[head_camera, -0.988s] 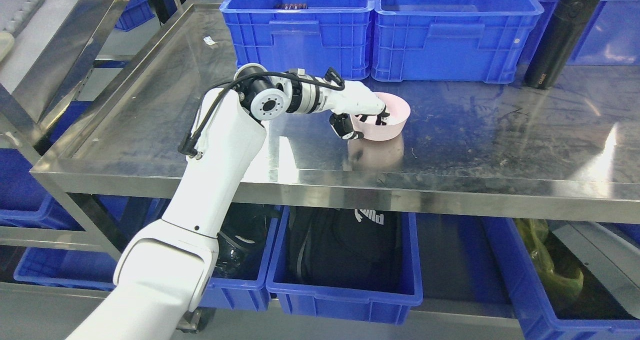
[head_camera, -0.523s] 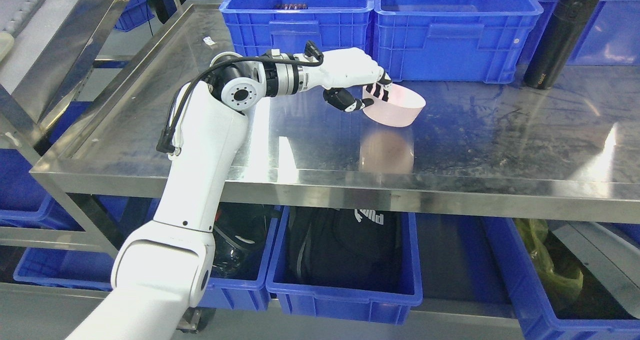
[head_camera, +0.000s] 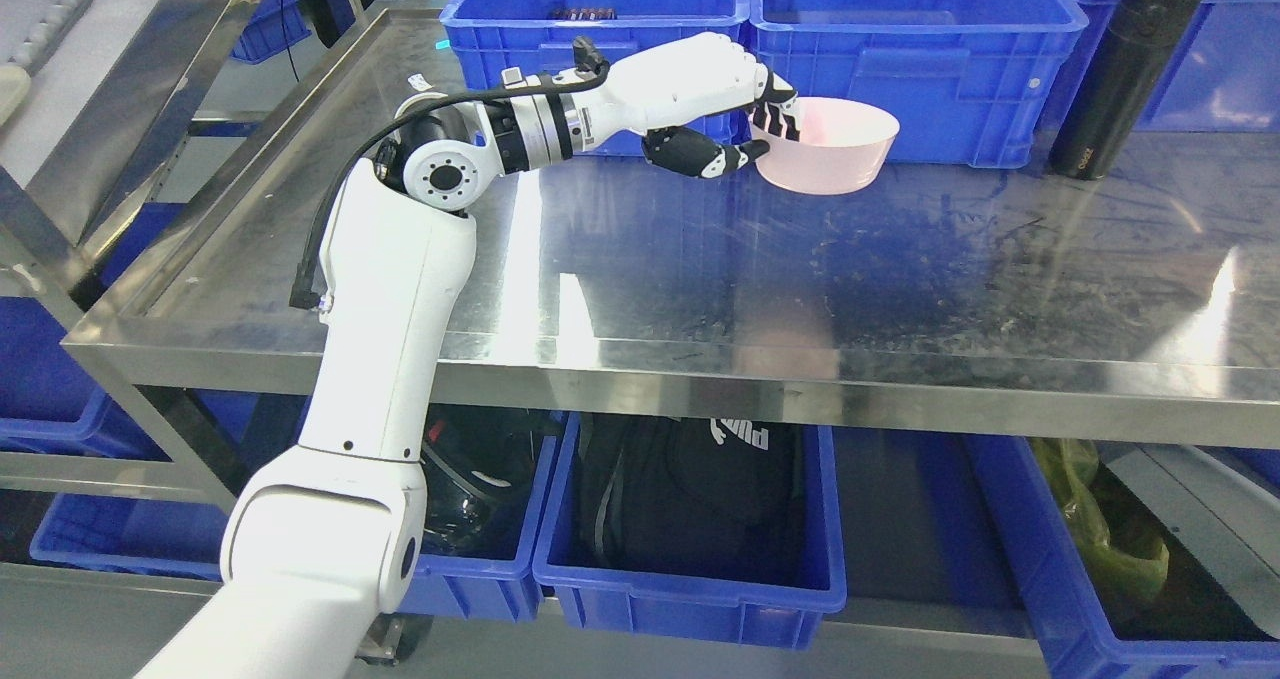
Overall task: Stack pink IKEA bowl on shelf middle layer
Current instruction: 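Hold the pink bowl raised with the left hand while the robot turns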
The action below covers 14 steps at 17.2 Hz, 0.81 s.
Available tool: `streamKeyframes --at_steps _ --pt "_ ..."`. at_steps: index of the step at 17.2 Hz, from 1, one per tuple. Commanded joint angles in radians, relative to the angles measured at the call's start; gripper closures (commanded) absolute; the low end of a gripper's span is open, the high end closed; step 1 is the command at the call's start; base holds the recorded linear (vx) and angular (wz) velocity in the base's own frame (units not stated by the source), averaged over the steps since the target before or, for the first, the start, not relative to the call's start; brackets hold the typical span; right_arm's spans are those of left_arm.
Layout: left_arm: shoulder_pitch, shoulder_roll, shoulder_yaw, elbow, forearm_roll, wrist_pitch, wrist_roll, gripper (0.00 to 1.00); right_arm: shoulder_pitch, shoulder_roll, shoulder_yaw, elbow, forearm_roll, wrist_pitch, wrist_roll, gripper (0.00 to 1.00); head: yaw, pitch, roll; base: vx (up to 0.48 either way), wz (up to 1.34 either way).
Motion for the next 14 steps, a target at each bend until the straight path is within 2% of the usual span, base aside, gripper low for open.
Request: streamKeyframes --at_steps 1,7,11,14 --pt "0.051 0.017 0.057 -0.090 0.099 0.000 0.002 1.00 0.000 -0.017 0.005 -0.017 -0.001 0.001 0.000 0.00 0.0000 0.000 0.000 -0.011 0.11" --pt "0.106 0.017 0.023 -0.145 0.105 0.000 0.028 1.00 0.000 -0.017 0.005 -0.017 0.001 0.001 0.000 0.00 0.0000 0.000 0.000 -0.045 0.51" --pt "0.131 0.017 -0.061 -0.172 0.107 0.000 0.045 0.99 0.000 -0.017 0.005 -0.017 0.001 0.001 0.000 0.00 0.0000 0.000 0.000 -0.008 1.01" --pt "0.132 0.017 -0.066 -0.177 0.107 0.000 0.049 0.99 0.000 -0.017 0.003 -0.017 -0.001 0.001 0.000 0.00 0.0000 0.000 0.000 0.051 1.13"
